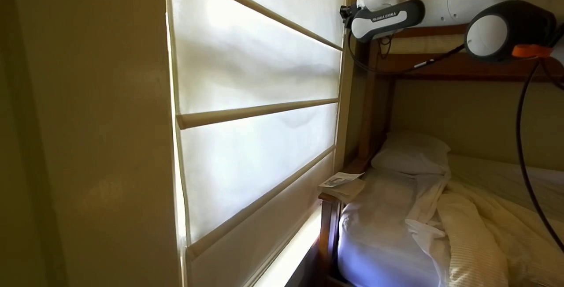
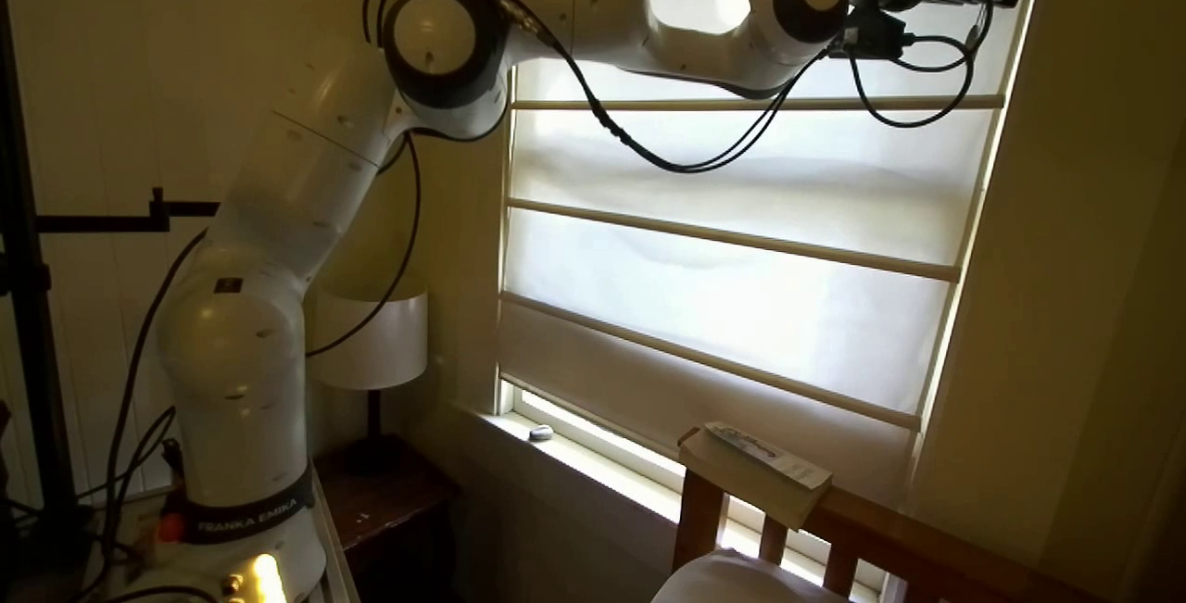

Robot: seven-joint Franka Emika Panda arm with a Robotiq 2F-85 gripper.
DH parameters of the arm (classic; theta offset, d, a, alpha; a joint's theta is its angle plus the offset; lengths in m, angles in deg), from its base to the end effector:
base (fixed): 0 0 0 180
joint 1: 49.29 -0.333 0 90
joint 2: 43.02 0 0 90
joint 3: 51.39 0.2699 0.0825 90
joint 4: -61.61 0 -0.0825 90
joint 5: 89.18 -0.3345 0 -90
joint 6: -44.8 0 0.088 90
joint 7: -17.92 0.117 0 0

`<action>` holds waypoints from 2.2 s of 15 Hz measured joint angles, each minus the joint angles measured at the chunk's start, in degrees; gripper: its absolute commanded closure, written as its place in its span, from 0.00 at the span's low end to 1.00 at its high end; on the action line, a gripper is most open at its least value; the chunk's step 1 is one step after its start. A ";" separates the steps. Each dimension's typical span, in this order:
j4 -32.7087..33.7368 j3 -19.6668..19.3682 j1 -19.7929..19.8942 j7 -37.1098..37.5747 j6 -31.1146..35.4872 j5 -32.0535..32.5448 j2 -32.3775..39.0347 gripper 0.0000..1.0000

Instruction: Pull the white cord on the right side of the window

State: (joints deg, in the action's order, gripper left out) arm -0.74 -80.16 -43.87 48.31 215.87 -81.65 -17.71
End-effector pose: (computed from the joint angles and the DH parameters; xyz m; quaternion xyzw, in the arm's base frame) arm 0.5826 -0.2520 0.7317 0.6731 -0.2768 0.6724 0.1352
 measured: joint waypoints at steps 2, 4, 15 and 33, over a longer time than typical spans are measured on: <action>0.00 -2.09 -1.38 0.72 -0.71 0.16 0.05 1.00; -0.26 -3.66 -2.50 0.72 -1.77 0.91 0.01 1.00; -18.08 -6.97 -6.82 -6.83 -7.64 12.20 -12.15 1.00; -50.12 -10.47 -6.95 -6.45 -7.60 17.87 -23.49 0.99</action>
State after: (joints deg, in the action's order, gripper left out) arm -50.86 -90.63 -50.83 41.86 208.27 -63.78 -41.19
